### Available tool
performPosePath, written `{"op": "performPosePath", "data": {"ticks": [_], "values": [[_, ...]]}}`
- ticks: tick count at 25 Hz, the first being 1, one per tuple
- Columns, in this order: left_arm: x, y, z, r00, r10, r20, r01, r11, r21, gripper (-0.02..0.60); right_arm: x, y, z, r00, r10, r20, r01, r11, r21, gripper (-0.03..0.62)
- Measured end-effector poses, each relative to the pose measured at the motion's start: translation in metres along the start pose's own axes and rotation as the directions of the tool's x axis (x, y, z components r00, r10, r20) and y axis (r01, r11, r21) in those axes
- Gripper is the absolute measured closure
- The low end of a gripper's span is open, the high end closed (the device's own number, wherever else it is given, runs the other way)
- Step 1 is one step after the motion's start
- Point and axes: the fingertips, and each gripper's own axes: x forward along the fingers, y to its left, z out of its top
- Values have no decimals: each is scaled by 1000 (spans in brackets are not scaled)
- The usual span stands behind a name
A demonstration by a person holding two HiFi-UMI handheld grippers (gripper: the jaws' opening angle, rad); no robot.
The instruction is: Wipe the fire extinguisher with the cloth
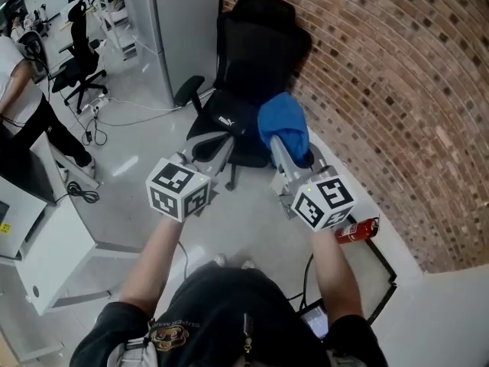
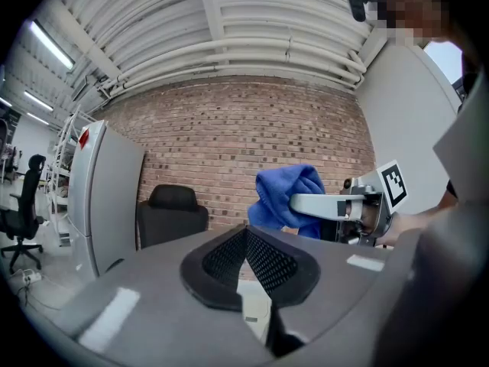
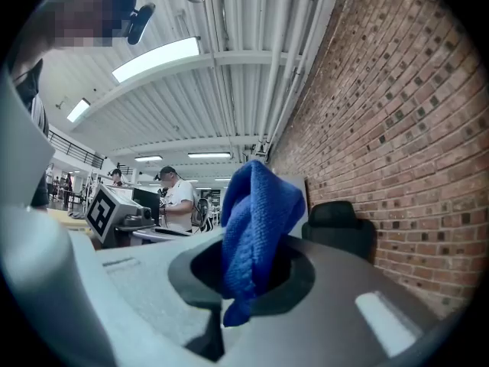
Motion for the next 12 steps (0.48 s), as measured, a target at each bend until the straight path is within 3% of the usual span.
{"op": "performPosePath", "data": {"ticks": [7, 12], "values": [[-4, 5, -1, 1000, -18, 0, 18, 1000, 5, 574, 4, 5, -2, 1000, -15, -8, 15, 1000, -2, 563], [5, -3, -6, 996, -88, -17, 89, 996, 6, 574, -5, -1, -9, 996, -78, -30, 79, 997, 3, 563]]}}
